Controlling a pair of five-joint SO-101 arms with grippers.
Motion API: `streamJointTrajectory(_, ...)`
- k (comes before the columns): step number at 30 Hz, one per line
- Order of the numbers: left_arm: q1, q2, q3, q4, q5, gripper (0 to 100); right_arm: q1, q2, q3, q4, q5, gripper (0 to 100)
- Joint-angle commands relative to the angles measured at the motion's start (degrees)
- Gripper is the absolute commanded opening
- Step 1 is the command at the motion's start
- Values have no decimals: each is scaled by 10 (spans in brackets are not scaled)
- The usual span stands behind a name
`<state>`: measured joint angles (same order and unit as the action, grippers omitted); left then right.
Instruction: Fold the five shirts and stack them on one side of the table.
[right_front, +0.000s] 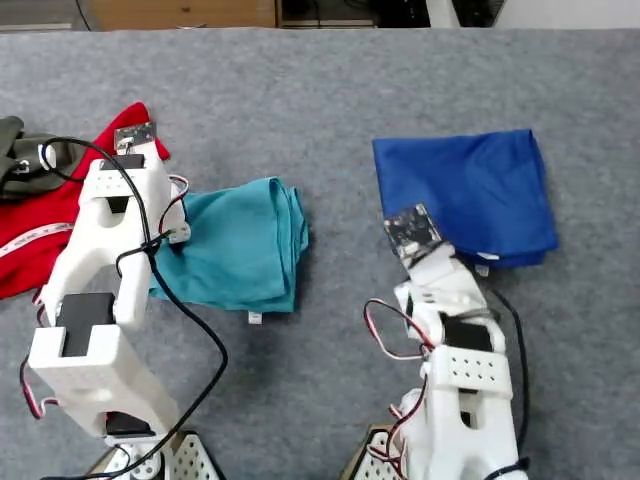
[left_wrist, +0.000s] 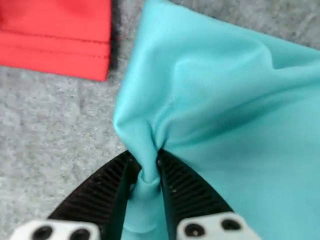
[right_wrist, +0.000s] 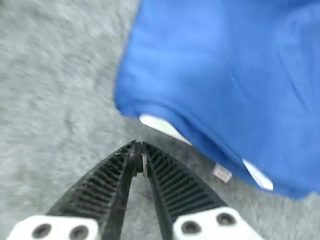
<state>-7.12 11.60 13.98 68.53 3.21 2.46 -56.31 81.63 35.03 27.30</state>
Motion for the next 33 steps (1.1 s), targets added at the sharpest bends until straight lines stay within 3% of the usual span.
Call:
streamJointTrajectory(1, 32, -10, -40, 45, 42, 195, -61, -11, -114, 119, -51, 84)
streamJointTrajectory(3, 49, -29, -68, 84, 69, 258, -107, -9, -168, 171, -149, 128)
streamJointTrajectory(6, 73, -76, -120, 140, 53, 252, -175, -7, -232, 195, -299, 176)
streamJointTrajectory(8, 72, -109, -157, 171, 41, 250, -224, -7, -267, 203, -359, 190)
streamJointTrajectory(12, 20, -137, -201, 183, 33, 250, -312, -2, -300, 199, -363, 177)
streamJointTrajectory(16, -37, -116, -198, 140, 36, 249, -357, 56, -346, 151, -303, 0)
streamJointTrajectory(17, -44, -105, -198, 125, 38, 249, -361, 85, -363, 140, -279, 7)
streamJointTrajectory(24, -16, 20, -200, 22, 77, 92, -361, 382, -576, 77, -287, 2)
streamJointTrajectory(33, 3, 192, -274, -11, 78, 33, -305, 735, -779, 77, -287, 2)
